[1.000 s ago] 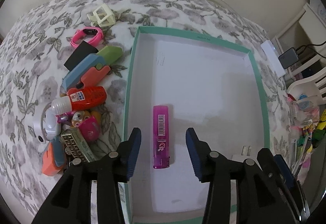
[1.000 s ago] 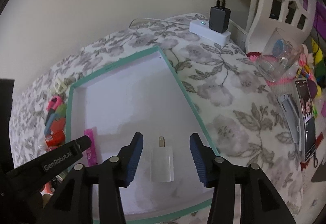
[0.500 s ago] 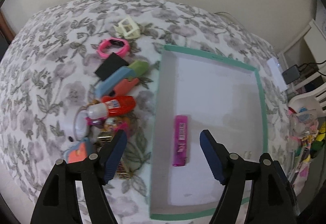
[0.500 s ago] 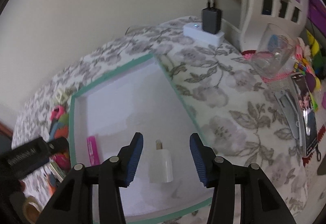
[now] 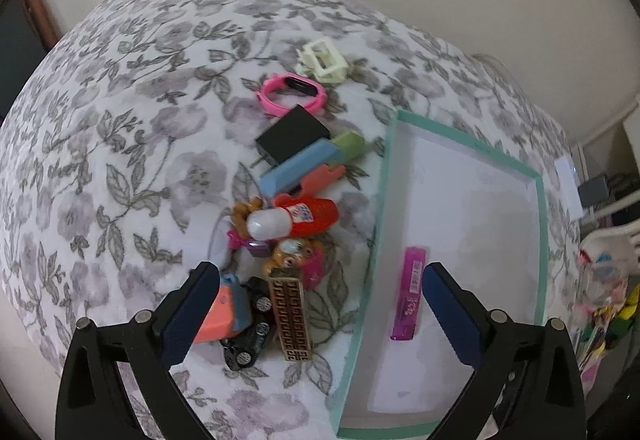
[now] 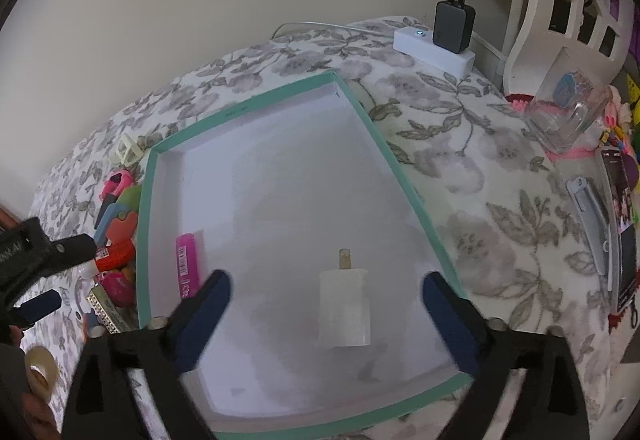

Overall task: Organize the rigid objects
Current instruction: 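Move both tools back toward the object pile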

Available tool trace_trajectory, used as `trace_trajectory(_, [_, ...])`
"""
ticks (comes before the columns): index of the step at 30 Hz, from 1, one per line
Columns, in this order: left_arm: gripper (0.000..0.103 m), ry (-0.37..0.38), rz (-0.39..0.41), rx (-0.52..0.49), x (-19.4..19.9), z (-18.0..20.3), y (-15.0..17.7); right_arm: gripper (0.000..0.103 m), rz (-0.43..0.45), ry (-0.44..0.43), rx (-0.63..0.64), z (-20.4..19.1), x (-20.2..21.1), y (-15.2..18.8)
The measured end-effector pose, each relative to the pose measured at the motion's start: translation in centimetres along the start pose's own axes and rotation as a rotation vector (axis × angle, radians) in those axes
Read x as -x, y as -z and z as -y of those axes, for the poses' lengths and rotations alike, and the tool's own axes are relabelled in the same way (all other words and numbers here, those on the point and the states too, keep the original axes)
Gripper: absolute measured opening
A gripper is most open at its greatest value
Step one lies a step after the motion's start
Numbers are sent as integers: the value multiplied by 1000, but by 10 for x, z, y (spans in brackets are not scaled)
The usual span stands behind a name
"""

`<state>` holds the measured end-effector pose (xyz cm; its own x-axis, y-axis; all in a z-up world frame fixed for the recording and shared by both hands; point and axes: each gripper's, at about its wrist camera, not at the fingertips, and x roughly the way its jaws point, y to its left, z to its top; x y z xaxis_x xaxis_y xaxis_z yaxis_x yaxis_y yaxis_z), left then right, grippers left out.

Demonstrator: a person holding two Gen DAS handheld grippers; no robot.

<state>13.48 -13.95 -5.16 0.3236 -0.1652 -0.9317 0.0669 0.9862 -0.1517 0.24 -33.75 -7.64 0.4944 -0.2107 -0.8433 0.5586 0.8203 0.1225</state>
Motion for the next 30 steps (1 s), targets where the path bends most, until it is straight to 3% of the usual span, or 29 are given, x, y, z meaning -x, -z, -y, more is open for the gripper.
trace_trajectory(11, [101, 0, 33, 108, 7, -40, -12, 103, 8, -45, 18, -14, 8, -4])
trace_trajectory(20, [101, -66, 83, 94, 24, -60, -20, 103, 39, -5, 17, -26, 23, -9])
trace_trajectory(30, [101, -111, 97, 61, 42, -94, -31, 103, 114, -133, 64, -84, 58, -33])
